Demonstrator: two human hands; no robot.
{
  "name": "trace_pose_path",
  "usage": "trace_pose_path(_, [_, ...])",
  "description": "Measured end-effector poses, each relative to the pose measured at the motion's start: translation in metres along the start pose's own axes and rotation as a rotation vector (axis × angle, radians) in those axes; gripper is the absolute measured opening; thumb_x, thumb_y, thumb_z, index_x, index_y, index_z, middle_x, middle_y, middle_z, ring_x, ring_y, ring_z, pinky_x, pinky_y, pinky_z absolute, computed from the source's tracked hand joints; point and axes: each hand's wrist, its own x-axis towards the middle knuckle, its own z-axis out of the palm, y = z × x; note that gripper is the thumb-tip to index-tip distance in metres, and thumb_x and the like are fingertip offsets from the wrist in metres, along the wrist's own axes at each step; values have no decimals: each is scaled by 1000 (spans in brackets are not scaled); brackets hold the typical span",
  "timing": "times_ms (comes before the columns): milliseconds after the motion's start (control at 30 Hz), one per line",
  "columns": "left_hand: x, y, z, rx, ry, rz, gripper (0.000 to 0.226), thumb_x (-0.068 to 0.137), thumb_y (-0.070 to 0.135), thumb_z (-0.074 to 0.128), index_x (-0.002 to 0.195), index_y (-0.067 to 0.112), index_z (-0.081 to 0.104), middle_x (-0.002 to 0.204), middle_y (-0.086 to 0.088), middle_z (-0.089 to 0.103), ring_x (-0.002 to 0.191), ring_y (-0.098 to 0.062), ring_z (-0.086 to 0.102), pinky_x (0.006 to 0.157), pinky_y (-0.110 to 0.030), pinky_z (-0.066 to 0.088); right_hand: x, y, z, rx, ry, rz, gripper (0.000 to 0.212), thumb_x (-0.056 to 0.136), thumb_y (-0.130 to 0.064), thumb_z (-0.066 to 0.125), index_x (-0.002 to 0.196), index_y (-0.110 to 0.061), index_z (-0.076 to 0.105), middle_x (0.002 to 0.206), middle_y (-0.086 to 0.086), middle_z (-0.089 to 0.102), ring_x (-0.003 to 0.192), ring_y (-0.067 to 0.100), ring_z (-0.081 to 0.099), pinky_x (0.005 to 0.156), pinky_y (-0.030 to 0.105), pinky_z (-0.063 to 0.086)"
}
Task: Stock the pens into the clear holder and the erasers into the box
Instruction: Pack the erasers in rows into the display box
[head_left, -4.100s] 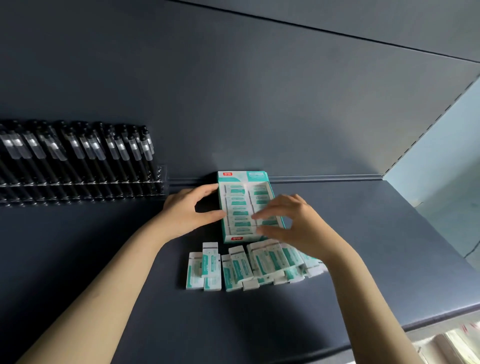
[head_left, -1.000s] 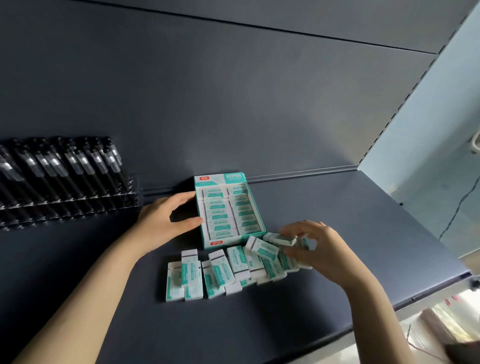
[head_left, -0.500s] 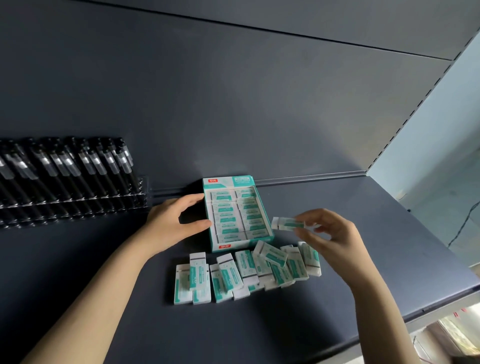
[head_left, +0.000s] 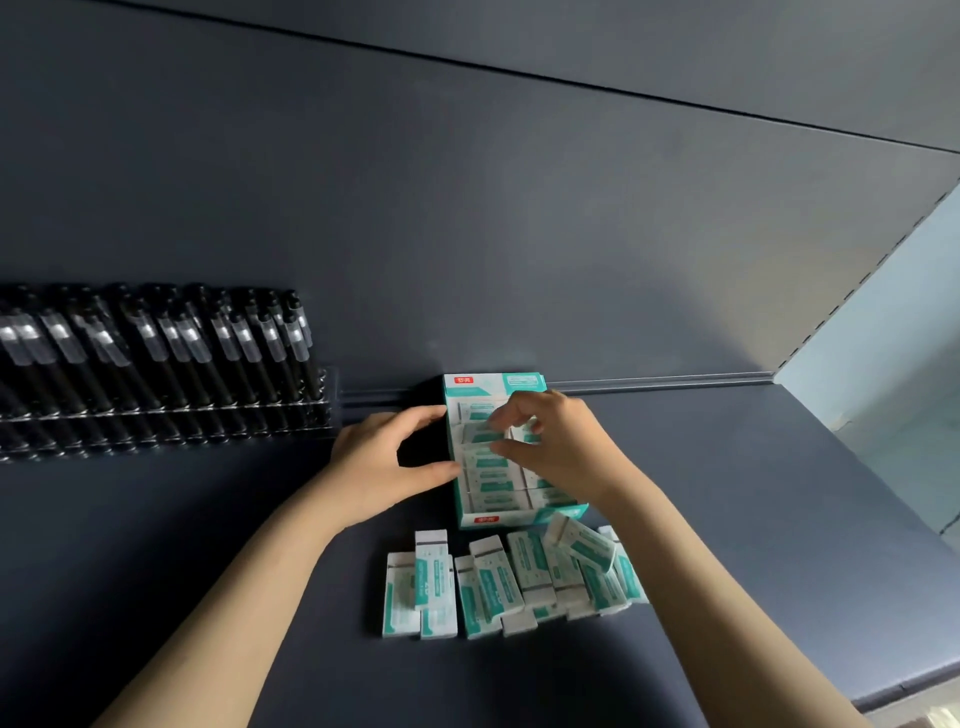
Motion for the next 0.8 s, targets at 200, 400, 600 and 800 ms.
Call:
trace_pose_path(200, [0,4,-1,-14,-4,10,84,56,77,57,134,48,48,122,30,46,130,-3,45,115,-39,32,10,2,7,-44,1,-84,6,79,-6,76,81,-9,71,100,3,61,77,10,55,77,27,50])
trace_pose_path(400, [2,2,0,-18,-1,1,86,54,77,56,134,48,47,134,21,53,130,-3,45,115,-39,32,11,5,10,-17,-11,-20,8,80,-10,77,88,-10,74,99,-1,62,80,14,61,80,33,54])
trace_pose_path(600, [2,-1,1,-11,-10,-10,85,57,79,55,136,49,44,139,19,50,133,-6,42,115,-41,32,15,0,3,-53,-28,56,15,78,-15,79,91,-22,74,95,-8,53,70,2,52,71,19,42])
trace_pose_path(800, [-4,3,2,55,21,6,76,68,75,58,136,44,47,139,16,53,132,-9,45,114,-40,33,-7,-9,-13,-4,19,116,30,81,-25,78,110,-28,71,103,-9,61,83,-1,56,70,8,39])
